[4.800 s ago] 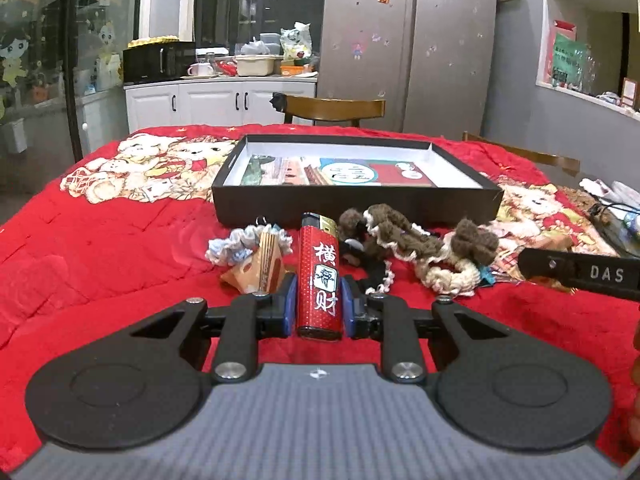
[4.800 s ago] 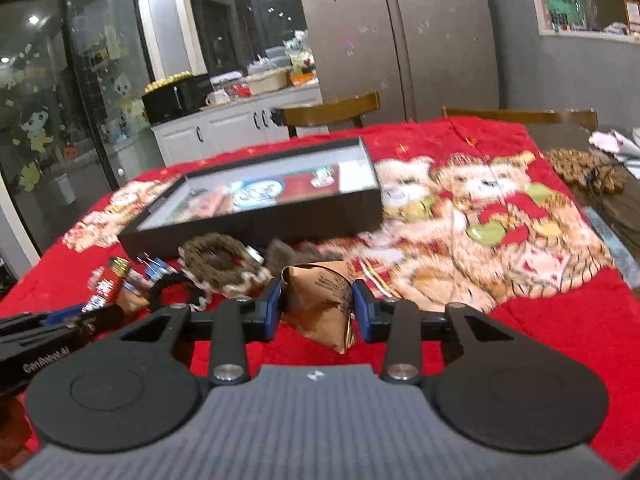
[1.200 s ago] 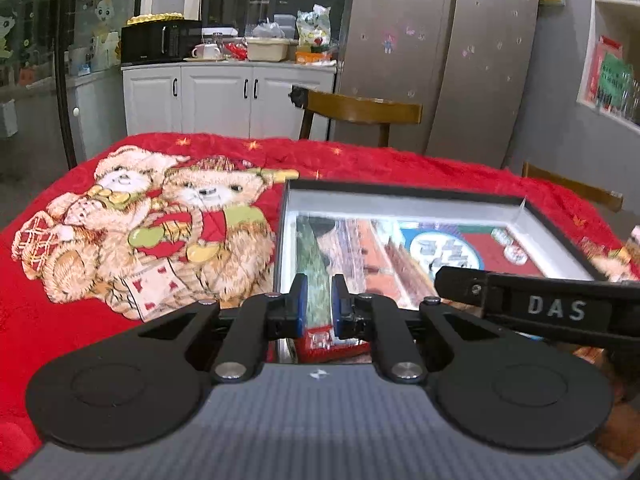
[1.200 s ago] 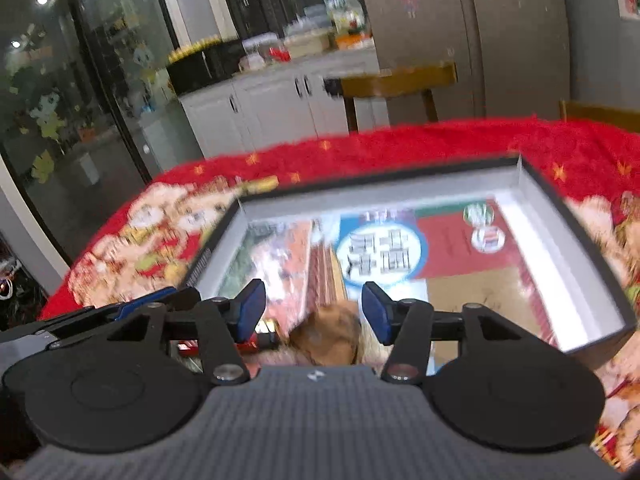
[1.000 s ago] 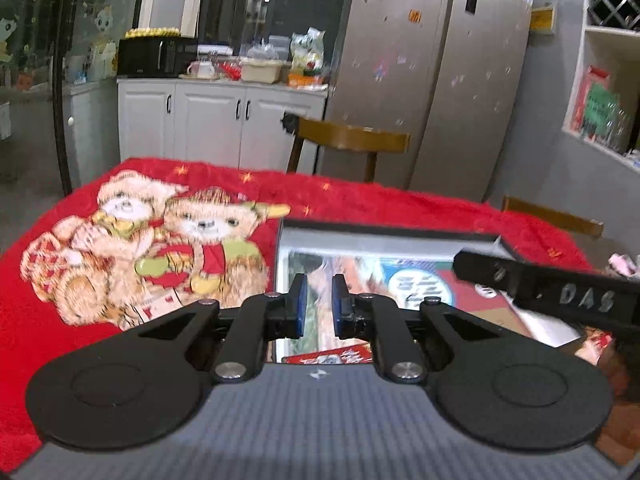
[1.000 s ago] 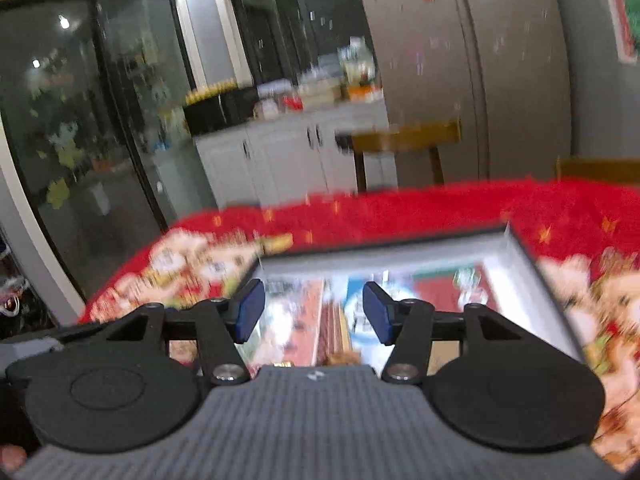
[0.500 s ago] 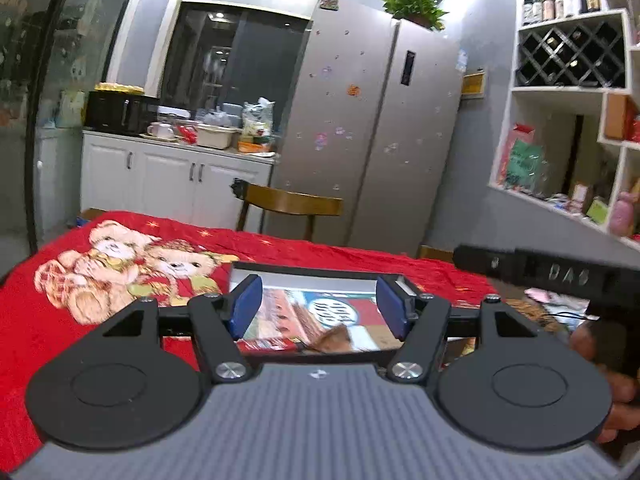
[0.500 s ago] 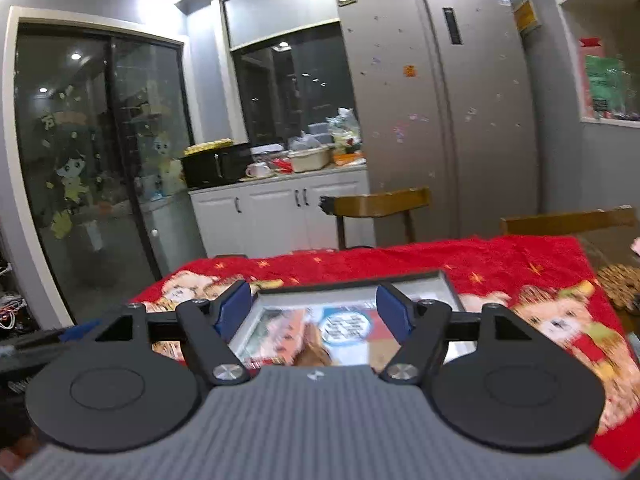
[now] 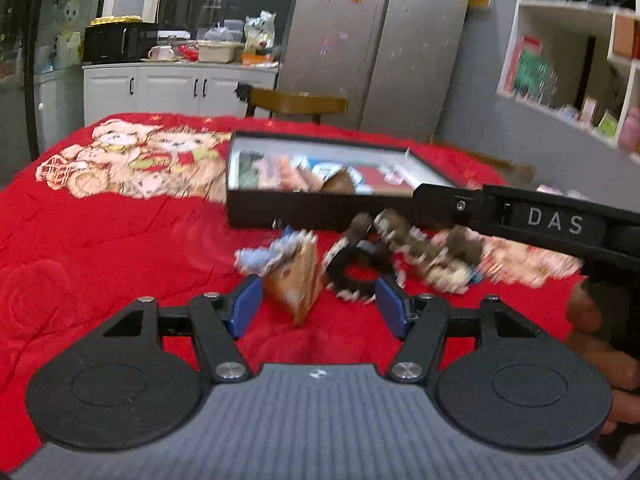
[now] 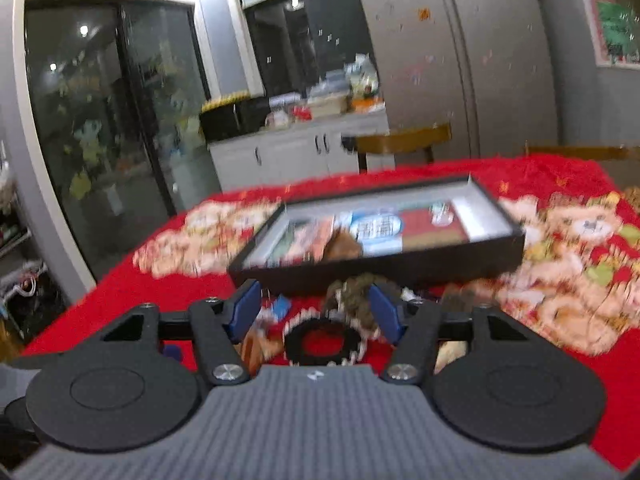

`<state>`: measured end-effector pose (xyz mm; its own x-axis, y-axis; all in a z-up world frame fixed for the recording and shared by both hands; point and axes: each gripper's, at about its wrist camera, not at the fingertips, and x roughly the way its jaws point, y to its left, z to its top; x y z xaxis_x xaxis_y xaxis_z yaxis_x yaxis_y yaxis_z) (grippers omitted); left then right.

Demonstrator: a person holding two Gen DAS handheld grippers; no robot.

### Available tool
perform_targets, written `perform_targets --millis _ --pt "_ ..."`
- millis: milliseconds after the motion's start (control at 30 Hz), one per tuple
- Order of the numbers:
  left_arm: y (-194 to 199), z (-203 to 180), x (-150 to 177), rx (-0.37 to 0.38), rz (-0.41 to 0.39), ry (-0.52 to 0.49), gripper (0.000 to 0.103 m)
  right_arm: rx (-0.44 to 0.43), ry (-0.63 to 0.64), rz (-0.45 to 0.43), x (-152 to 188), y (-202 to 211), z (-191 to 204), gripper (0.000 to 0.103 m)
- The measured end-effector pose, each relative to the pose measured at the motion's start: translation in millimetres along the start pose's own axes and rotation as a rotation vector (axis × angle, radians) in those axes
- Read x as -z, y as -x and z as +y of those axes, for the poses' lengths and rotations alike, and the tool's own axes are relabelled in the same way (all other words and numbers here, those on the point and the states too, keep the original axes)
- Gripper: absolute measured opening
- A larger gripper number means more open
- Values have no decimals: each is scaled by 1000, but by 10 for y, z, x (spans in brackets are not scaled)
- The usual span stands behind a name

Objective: Organize objects
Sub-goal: 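Withdraw both open tools from the box back toward the item pile, then grasp the Choco paper packet with the left tool while the right tool grasps the black scrunchie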

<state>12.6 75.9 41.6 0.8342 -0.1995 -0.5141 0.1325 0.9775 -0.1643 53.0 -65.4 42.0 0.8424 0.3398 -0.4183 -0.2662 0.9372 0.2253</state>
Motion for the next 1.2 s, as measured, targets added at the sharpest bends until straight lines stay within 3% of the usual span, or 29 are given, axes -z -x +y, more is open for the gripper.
perform_targets --millis 200,400,467,533,800,933,1033,1200 --pt "-284 164 49 4 39 47 68 30 -24 120 160 -250 -112 49" --pt "-493 193 -57 -21 47 33 68 44 -53 208 251 -538 -232 49" --pt "-571 196 -74 -30 48 34 68 53 -61 215 254 -619 -255 49" --pt "-658 196 -81 -41 59 33 68 69 -44 225 262 -696 -257 58" --pt "-844 262 -132 -63 59 36 66 42 -31 156 332 -722 -285 57" --pt "-829 230 -113 -60 60 8 56 14 -16 158 325 -709 -267 45" --pt "-794 174 -87 -45 63 -35 56 4 -17 161 318 -701 -273 39" --pt "-732 227 -55 -33 60 -7 56 -1 19 174 322 -695 -228 22"
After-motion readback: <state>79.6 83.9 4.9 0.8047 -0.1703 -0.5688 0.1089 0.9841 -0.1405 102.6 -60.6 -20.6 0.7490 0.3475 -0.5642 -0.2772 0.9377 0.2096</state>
